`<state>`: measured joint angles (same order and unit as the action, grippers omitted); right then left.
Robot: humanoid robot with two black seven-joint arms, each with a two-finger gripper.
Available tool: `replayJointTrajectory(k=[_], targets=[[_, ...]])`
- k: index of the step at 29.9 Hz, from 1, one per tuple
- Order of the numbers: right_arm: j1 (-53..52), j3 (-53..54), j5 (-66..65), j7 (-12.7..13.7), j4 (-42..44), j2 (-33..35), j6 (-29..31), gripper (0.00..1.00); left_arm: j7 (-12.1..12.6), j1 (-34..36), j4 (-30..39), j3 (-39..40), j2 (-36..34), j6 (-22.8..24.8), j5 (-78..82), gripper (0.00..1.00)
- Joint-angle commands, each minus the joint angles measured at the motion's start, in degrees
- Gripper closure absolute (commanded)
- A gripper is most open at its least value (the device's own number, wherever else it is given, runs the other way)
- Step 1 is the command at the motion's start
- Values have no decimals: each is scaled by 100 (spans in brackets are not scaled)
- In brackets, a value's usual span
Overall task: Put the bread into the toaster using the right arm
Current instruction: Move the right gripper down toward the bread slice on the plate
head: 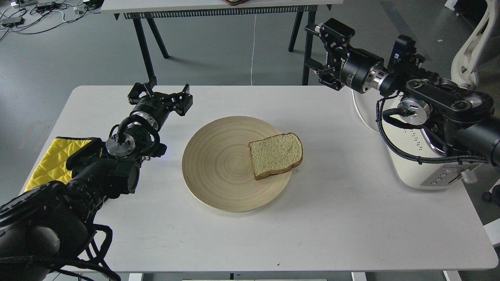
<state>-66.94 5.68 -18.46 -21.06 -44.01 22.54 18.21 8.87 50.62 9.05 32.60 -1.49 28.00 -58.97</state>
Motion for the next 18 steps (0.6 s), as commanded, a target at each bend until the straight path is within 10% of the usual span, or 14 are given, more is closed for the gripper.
replayJointTrajectory(k=[1,10,18], targets=[[-21,-85,-816,277,-572,242,-660,1,1,0,0,1,0,0,-1,0],[251,-1042,-958,463,-811,102,-2558,1,1,0,0,9,0,0,-1,0],[805,-1280,-792,463,-556,-442,-3016,1,1,0,0,1,0,0,-1,0]])
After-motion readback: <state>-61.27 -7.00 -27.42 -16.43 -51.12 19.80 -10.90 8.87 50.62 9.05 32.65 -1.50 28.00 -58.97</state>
